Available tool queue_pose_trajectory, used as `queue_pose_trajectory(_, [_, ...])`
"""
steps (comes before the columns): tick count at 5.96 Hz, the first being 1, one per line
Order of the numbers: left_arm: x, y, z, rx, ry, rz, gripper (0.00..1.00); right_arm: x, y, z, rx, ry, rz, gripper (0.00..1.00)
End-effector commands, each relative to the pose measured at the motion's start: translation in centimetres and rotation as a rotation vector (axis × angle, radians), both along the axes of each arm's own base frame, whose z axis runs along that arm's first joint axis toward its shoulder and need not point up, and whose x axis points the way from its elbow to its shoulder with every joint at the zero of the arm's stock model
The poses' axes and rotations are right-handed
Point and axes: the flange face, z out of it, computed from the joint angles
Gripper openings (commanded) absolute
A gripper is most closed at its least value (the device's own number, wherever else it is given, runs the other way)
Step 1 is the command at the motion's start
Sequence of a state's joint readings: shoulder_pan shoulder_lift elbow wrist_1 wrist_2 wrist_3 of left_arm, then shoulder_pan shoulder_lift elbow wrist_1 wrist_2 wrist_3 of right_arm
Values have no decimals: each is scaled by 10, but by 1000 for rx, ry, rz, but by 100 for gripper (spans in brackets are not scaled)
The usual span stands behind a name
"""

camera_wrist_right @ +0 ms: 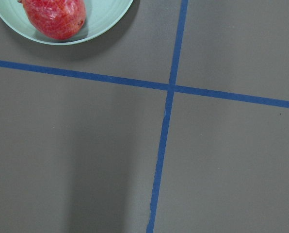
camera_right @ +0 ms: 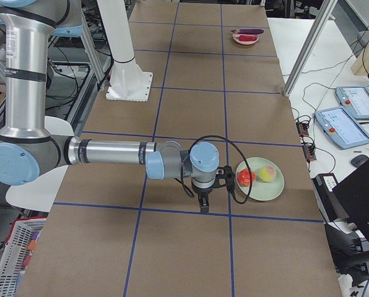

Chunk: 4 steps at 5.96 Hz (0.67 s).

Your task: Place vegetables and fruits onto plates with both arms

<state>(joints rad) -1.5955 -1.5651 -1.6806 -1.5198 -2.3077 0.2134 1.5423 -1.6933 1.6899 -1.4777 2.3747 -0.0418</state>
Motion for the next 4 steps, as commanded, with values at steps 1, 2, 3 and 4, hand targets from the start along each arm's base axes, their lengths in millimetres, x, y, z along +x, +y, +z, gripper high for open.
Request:
queue_pose_trajectory(1, [3, 2, 6, -18, -1, 0, 100, 7, 12, 8, -35, -1, 15, 100])
queue_pose_trajectory(2, [3, 3, 6, -27, -3, -2, 100, 15, 14, -7, -62, -2, 35, 100])
queue_pose_trajectory(3, [3, 3, 7, -28, -4, -1, 100, 21, 19, -35, -95, -3, 47, 100])
queue_pose_trajectory(4, [3, 7, 11, -34, -6, -1, 100, 25, 24, -42, -106, -4, 54, 100])
